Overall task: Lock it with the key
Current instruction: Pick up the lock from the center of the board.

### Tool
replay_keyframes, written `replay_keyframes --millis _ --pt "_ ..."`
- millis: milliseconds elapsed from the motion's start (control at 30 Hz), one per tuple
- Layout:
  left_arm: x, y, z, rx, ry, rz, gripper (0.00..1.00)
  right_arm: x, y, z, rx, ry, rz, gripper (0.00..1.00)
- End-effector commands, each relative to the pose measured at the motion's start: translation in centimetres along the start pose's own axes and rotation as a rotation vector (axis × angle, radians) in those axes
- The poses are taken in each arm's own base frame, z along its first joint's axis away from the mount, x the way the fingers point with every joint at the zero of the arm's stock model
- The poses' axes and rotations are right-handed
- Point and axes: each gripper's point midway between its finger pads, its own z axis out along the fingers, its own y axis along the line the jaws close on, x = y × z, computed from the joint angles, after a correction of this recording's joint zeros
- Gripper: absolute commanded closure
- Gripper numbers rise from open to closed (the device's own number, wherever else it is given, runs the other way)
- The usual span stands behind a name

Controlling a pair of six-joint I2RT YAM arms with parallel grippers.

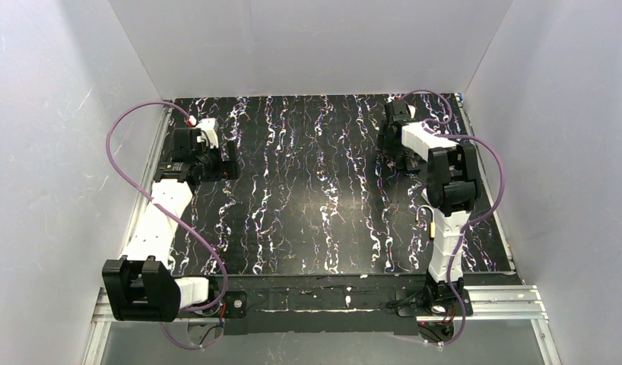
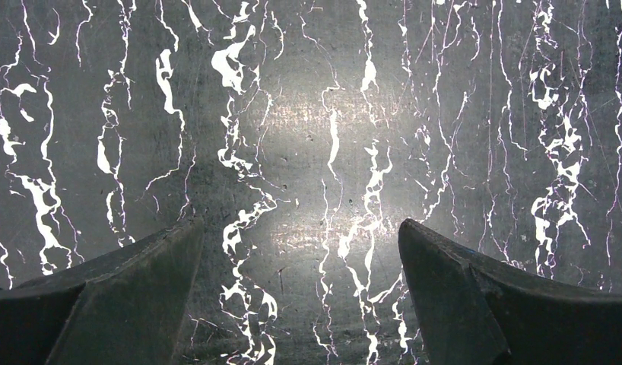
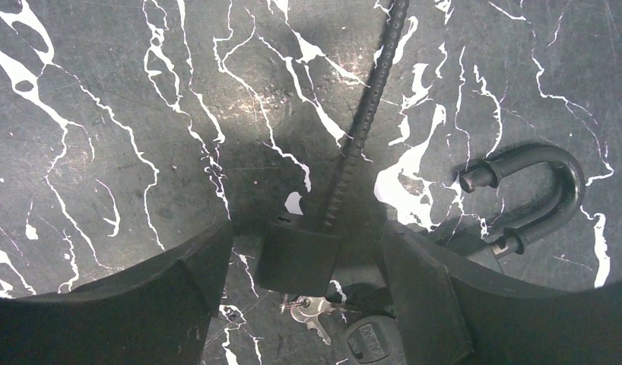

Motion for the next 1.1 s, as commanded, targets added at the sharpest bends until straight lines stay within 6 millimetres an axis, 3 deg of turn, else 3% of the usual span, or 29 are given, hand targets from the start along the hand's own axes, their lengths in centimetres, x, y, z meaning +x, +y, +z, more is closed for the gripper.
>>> replay_keyframes --millis 0,333,467,600,733,900,1067 --pt "-1.0 0.1 -1.2 -0.016 -0.051 -0.004 0.01 -0.7 -0.2 0.2 0.030 0.002 0.040 0.21" --pt "-1.1 0.2 -1.4 -0.019 -0.055 -0.006 0.01 1.8 0.5 1.1 0.006 0.096 0.071 0.34" --pt "-1.1 -0.7 -1.7 0.034 -0.035 0.034 0.01 1.9 0.2 0.5 -0.003 0.104 0.072 0.48" --pt "-0.8 -1.7 -2.0 0.092 0.006 0.058 0.01 2.1 -0.3 -0.5 -0.013 0.111 0.043 0.71" --pt "-0.5 -2.7 -2.5 0.156 0.046 0.075 0.01 2.0 -0.3 -2.1 -0.060 0.095 -0.014 0.99" --pt "-0.5 -4.7 -3.8 0.284 0.075 0.130 0.01 0.8 1.0 -5.9 -0.233 0.020 -0.170 0.99" --pt "-1.8 -6.8 -5.7 0.411 0.074 0.197 0.01 0.2 3.4 -10.4 -0.478 -0.085 -0.435 0.99"
